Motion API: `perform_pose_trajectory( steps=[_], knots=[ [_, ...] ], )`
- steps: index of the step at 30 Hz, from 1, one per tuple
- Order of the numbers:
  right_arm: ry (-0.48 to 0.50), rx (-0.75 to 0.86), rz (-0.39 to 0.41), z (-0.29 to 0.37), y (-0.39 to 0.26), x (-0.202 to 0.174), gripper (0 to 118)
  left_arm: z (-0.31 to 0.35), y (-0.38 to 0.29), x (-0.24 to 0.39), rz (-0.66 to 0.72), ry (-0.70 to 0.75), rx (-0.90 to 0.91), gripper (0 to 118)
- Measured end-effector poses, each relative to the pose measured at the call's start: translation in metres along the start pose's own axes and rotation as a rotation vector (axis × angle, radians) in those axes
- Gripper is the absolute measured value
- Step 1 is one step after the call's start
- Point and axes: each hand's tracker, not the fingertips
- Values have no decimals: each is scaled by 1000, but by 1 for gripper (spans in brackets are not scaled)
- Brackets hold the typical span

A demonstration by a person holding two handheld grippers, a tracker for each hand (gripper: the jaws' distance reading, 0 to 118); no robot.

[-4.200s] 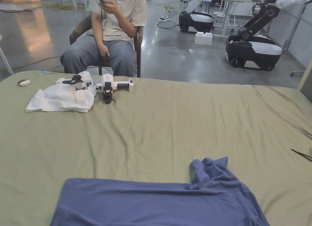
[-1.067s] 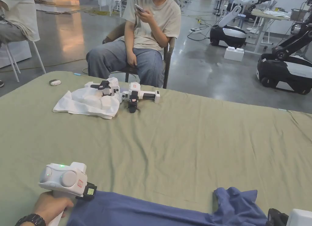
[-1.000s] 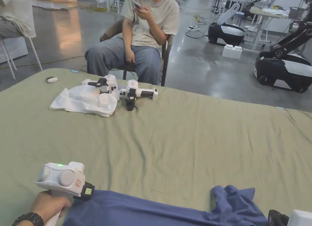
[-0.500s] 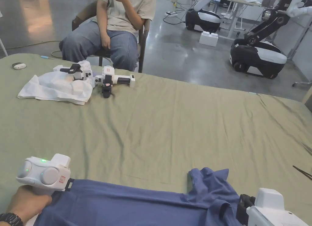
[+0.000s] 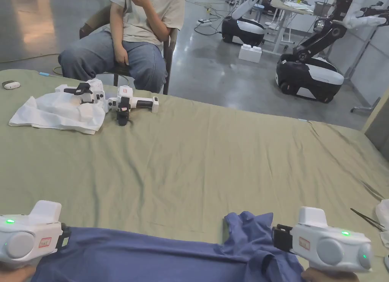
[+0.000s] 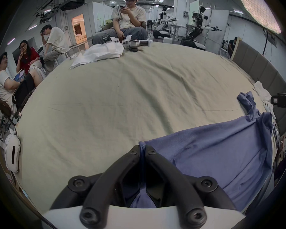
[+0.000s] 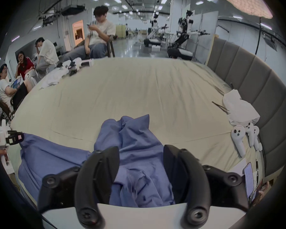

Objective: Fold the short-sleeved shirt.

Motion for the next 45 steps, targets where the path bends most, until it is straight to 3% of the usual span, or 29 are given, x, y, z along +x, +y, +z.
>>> perform_pose_trajectory(
  steps=[3, 7, 11, 15, 17, 20, 22, 23, 27, 37, 45],
  knots=[
    [-3, -76, -25, -35, 16, 8, 69, 5, -1, -2, 5, 6, 14, 0],
    [-59, -189, 51, -80, 25, 16, 75, 13, 0, -2, 16, 3, 30, 0],
    [-31, -295, -63, -115, 24, 32, 75, 16, 0, -2, 28, 5, 37, 0],
    [3, -347, -90, -142, 18, 40, 75, 15, -1, -2, 32, 9, 30, 0],
    [30, -365, -100, -149, 15, 39, 66, 12, -2, -1, 30, 14, 22, 0],
    [10, -348, -46, -143, 13, 29, 46, 9, -3, -2, 36, 21, 13, 0],
    [13, -344, -27, -140, 13, 27, 1, 8, -4, 0, 37, 23, 12, 0],
    [49, -342, -27, -138, 13, 28, 1, 7, -4, 0, 34, 25, 12, 0],
    [28, -320, 2, -110, 9, 28, 1, 13, -2, 1, 34, 24, 24, 0],
    [69, -141, -23, 8, -1, 51, 1, 62, 0, -20, 103, -30, 145, 0],
    [91, -111, 2, 73, -46, 65, 1, 97, -26, -30, 101, -85, 175, 0]
  ],
)
